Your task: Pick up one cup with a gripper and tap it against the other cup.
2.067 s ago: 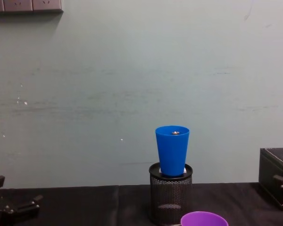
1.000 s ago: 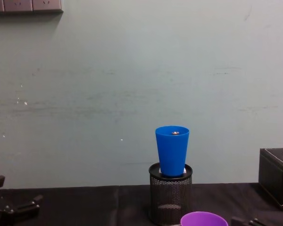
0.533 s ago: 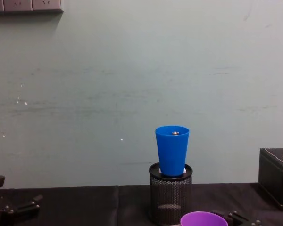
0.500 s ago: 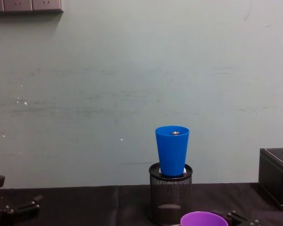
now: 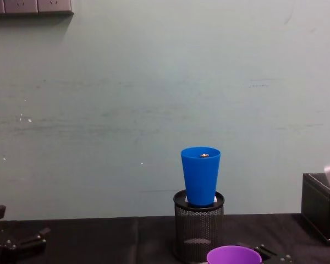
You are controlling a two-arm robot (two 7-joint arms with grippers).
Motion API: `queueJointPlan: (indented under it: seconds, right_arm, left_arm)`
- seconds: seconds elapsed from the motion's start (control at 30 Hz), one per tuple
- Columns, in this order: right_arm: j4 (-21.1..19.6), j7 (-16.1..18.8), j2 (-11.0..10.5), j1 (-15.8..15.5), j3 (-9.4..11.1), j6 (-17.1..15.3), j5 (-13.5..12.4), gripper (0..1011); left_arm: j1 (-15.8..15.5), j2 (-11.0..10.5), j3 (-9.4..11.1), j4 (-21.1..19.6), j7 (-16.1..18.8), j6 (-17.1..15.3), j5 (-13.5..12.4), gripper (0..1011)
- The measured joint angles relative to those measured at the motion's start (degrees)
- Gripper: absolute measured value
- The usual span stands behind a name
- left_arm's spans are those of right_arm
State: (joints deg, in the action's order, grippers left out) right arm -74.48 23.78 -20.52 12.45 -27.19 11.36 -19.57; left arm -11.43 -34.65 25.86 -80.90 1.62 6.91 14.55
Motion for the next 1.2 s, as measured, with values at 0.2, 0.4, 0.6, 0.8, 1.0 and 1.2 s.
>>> queueJointPlan:
  seconds: [0.2, 0.4, 0.6, 0.8, 1.0, 1.2]
  right_arm:
    - [-0.1, 0.0, -0.1, 0.0, 0.0, 0.0, 0.0, 1003]
    - [-0.2, -0.1, -0.2, 0.0, -0.1, 0.0, 0.0, 982]
    - [-0.3, -0.2, -0.2, 0.0, -0.1, 0.0, 0.0, 841]
    - [-0.3, -0.2, -0.3, 0.0, -0.1, 0.0, 0.0, 777]
    - [-1.3, -0.2, -0.4, -0.3, 0.2, -0.3, 0.6, 752]
    - [-4.0, -0.2, -0.5, -0.9, 1.5, -1.3, 1.0, 746]
  left_arm:
    - [0.0, 0.0, 0.0, 0.0, 0.0, 0.0, 0.0, 1000]
    - [0.0, 0.0, 0.0, 0.0, 0.0, 0.0, 0.0, 1000]
    - [0.0, 0.0, 0.0, 0.0, 0.0, 0.0, 0.0, 1000]
    - [0.0, 0.0, 0.0, 0.0, 0.0, 0.0, 0.0, 1000]
    - [0.0, 0.0, 0.0, 0.0, 0.0, 0.0, 0.0, 1000]
    - [0.0, 0.0, 0.0, 0.0, 0.0, 0.0, 0.0, 1000]
